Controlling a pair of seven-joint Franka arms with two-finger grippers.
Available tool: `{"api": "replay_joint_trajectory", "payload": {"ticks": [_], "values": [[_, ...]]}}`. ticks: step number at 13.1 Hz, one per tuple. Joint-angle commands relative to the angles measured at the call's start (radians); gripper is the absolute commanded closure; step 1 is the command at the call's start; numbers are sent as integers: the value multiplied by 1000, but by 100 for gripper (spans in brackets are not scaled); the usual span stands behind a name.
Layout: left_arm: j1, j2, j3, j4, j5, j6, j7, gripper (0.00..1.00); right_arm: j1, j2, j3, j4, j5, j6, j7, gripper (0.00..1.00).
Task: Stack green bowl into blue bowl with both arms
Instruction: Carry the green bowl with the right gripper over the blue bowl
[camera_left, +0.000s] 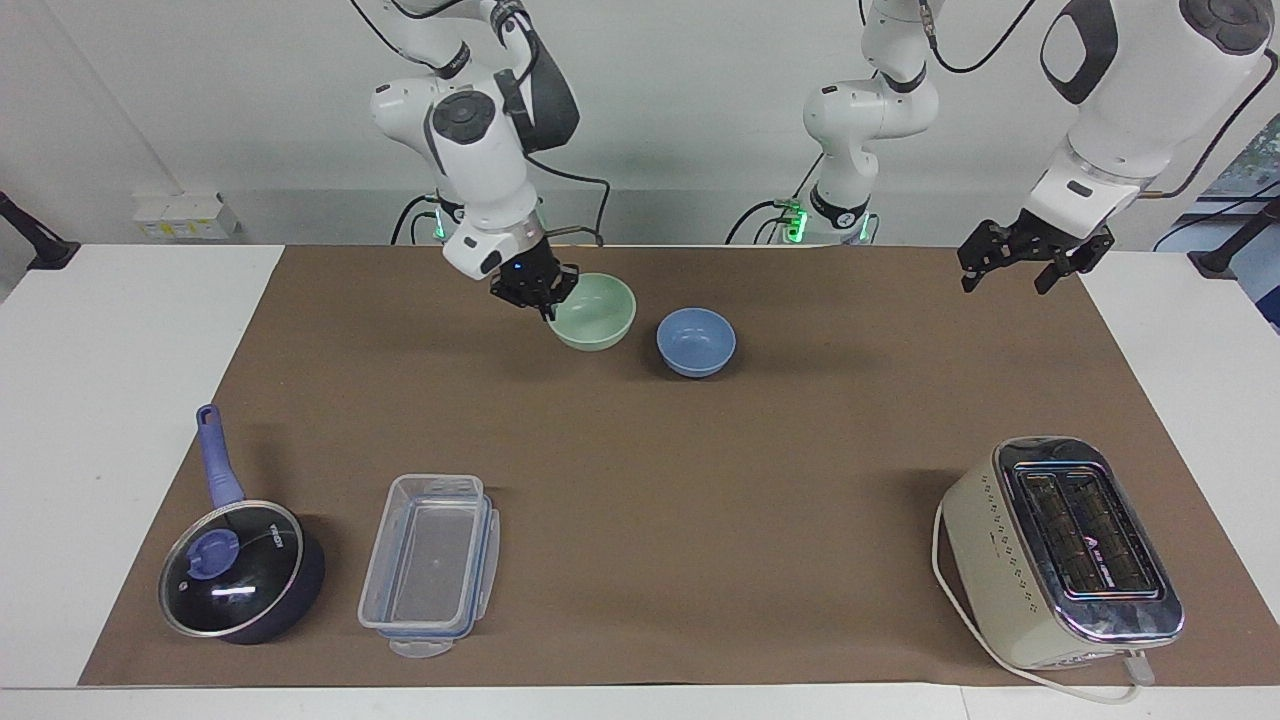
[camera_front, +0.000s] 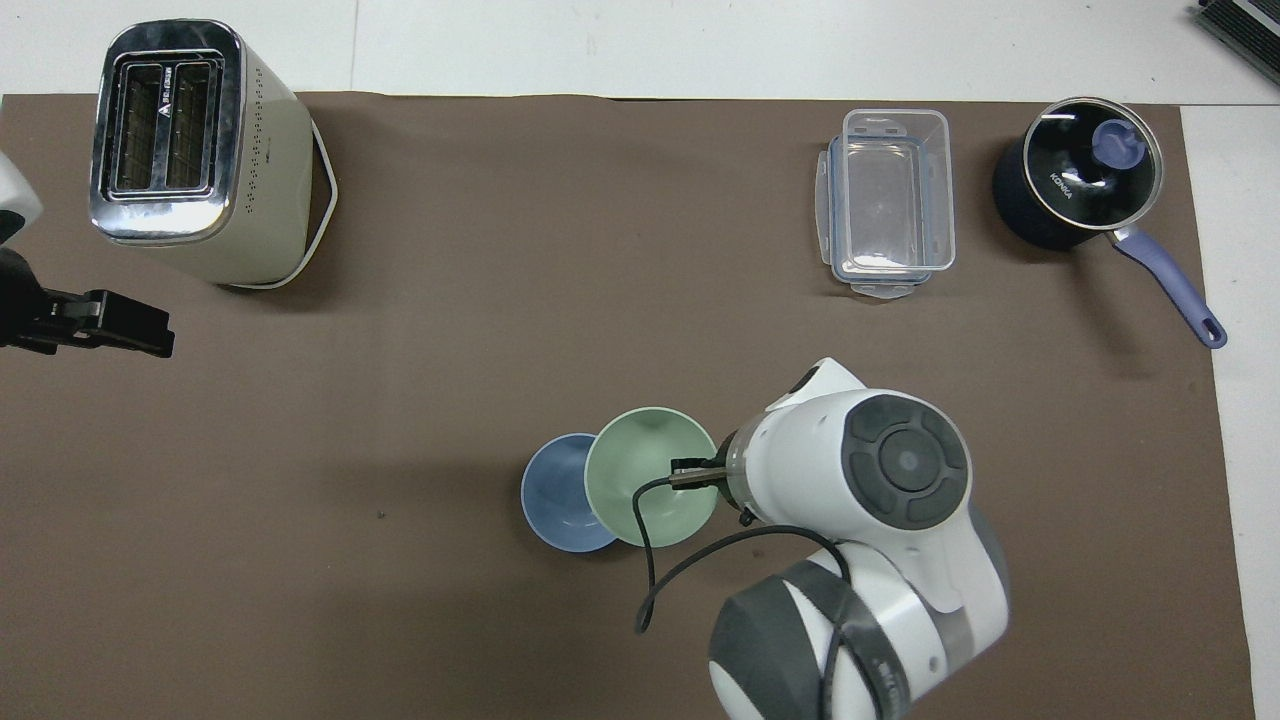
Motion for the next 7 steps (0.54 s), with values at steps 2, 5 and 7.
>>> {"api": "replay_joint_trajectory", "payload": {"ticks": [2,5,7], "values": [[12,3,-7,12,12,-18,13,0,52,66,-6,10,-13,70,66,100],[12,3,-7,12,12,-18,13,0,104,104,-6,-2,-11,116,121,100],[12,3,-9,12,12,-18,13,0,112,122,-4,-11,-13,148,126,100]]}}
